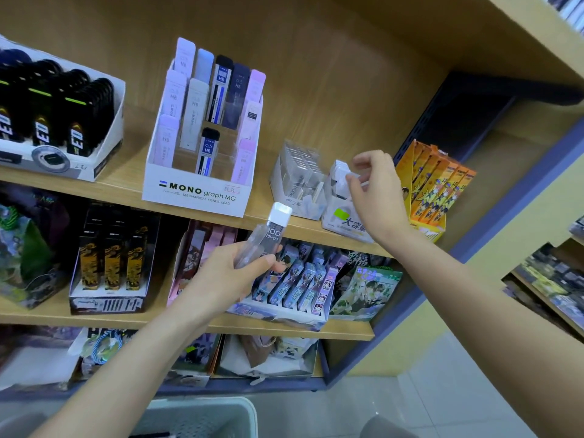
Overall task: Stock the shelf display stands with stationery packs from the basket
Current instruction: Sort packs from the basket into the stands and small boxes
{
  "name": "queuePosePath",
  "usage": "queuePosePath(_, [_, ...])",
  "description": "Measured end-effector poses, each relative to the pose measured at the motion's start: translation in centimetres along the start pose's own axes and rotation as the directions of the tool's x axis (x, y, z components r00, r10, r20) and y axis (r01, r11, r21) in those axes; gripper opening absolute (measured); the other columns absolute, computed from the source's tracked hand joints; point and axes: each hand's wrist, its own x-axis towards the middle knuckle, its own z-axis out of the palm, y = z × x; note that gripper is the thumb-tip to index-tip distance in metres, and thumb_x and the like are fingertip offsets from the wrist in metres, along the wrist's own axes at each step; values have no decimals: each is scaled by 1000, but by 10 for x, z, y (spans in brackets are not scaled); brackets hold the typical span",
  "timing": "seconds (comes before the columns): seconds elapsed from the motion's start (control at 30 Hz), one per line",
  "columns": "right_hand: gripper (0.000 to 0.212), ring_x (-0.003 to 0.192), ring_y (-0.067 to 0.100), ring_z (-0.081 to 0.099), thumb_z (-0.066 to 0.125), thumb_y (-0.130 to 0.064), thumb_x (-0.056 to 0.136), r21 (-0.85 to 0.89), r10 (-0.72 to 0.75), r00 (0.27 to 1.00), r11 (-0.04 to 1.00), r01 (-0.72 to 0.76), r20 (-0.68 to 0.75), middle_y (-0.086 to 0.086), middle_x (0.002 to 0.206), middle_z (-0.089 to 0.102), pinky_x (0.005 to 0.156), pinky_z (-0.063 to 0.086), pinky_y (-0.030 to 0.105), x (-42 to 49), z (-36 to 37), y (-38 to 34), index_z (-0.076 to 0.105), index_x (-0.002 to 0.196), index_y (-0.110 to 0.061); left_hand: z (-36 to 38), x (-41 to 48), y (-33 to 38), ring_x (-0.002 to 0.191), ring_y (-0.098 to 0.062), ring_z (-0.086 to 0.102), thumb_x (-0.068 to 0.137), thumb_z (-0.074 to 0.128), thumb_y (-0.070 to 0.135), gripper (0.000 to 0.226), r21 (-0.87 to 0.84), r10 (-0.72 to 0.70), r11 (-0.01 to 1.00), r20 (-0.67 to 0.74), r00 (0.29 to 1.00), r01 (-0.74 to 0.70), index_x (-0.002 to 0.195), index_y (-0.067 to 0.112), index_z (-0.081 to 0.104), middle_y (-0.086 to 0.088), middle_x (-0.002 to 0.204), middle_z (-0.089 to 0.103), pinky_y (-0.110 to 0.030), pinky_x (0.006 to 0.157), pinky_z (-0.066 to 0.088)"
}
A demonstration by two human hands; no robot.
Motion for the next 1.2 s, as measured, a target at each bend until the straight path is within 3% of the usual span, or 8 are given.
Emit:
queuePosePath(0.23, [26, 82, -4, 53, 51, -31, 95, 236, -37, 937, 971, -49, 348, -15, 102, 54, 70, 41, 7, -52, 6, -47, 52, 119, -21, 0, 2, -3, 39, -7, 25, 95, 54, 25, 22, 33, 13, 999, 15, 1000, -13, 87, 13, 71, 10, 37, 36, -14, 42, 23])
queuePosePath(0.4, [9, 84, 19, 63, 60, -23, 91, 408, -2, 882, 887, -216, 471, 1, 96, 66, 72, 56, 33, -62, 11, -60, 61, 100, -19, 0, 0, -5, 44, -11, 24, 95, 55, 28, 21, 51, 19, 998, 92, 996, -24, 90, 17, 72, 9, 44, 31, -21, 46, 23])
queuePosePath(0.5, [5, 75, 5, 62, 59, -16, 92, 456, 14, 917, 864, -211, 399, 0, 89, 67, 66, 53, 23, -53, 0, -57, 62, 96, -17, 0, 0, -4, 41, -8, 26, 96, 52, 26, 18, 21, 26, 999, 70, 997, -28, 99, 19, 69, 7, 47, 42, -17, 42, 24])
queuePosePath(0.57, [7, 75, 4, 60, 60, -15, 91, 445, 59, 975, 883, -152, 215, -9, 86, 65, 71, 53, 31, -40, -11, -48, 62, 93, -22, -1, 2, -4, 39, -6, 27, 97, 51, 25, 16, 4, 6, 1000, 45, 999, -6, 105, 17, 62, 8, 48, 49, -16, 40, 25])
queuePosePath(0.67, [6, 78, 12, 61, 60, -18, 90, 356, 106, 994, 929, -99, 0, -16, 86, 61, 73, 53, 37, -19, -22, -24, 60, 90, -24, 0, 3, -4, 36, -5, 25, 96, 51, 30, 25, 24, -27, 999, 35, 999, 27, 109, 9, 53, 10, 44, 34, -16, 40, 24])
queuePosePath(0.87, [3, 68, 10, 53, 59, -17, 89, 253, 123, 985, 963, -89, -120, -15, 79, 57, 62, 43, 22, 1, -23, 6, 59, 92, -15, 1, 4, -3, 36, -6, 26, 96, 52, 31, 24, 6, -96, 995, 44, 994, 95, 102, 9, 45, 7, 47, 33, -16, 39, 25])
queuePosePath(1.07, [7, 79, 19, 62, 64, -17, 89, 155, 94, 996, 984, -91, -12, -1, 87, 62, 73, 56, 41, 14, -10, 13, 64, 95, -14, 0, 8, -4, 38, -8, 34, 96, 50, 16, 13, -113, -168, 979, 9, 986, 168, 95, 10, 38, 3, 50, 41, -19, 41, 28])
queuePosePath(1.2, [20, 75, 12, 56, 67, -19, 87, -16, 5, 998, 1000, -4, 61, 3, 97, 58, 76, 51, 23, 20, -3, 16, 66, 106, -11, 1, 14, -9, 39, -10, 35, 97, 46, 12, 10, -149, -184, 973, -36, 982, 177, 96, 11, 36, 1, 46, 43, -19, 39, 28])
